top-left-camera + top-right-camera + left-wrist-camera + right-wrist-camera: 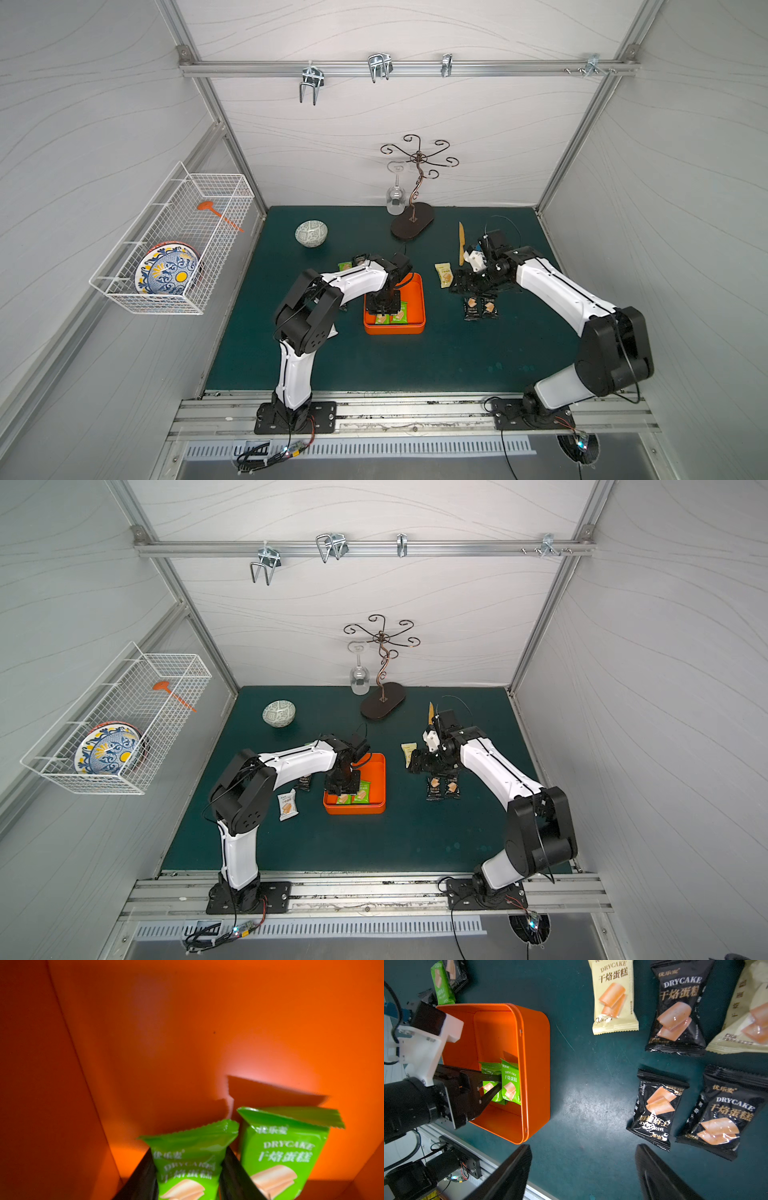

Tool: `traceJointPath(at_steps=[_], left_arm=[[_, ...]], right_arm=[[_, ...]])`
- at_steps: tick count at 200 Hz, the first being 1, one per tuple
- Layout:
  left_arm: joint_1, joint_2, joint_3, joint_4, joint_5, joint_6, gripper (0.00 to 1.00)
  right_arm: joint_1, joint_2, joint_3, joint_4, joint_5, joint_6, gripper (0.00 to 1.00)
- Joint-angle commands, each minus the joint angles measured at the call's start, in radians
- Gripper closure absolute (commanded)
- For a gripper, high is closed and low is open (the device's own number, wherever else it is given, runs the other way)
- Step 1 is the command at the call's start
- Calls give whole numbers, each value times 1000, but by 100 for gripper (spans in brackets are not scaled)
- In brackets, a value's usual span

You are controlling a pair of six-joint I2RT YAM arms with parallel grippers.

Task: Take the cookies out of the storage box
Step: Pick up the cookie from the storage box, then place the cookie at the center of the board.

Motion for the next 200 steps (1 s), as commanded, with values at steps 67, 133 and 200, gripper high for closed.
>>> traceJointPath(at_steps=[67,133,200], left_arm=[[5,-134,145,-110,-68,11,58],[57,-209,146,-125,-78,8,58],[224,-340,28,-124,-106,43,58]], right_arm=[[-5,-3,19,-21,-3,-3,16],[-5,-20,18,-24,-2,3,16],[-4,-23,16,-22,-1,6,16]])
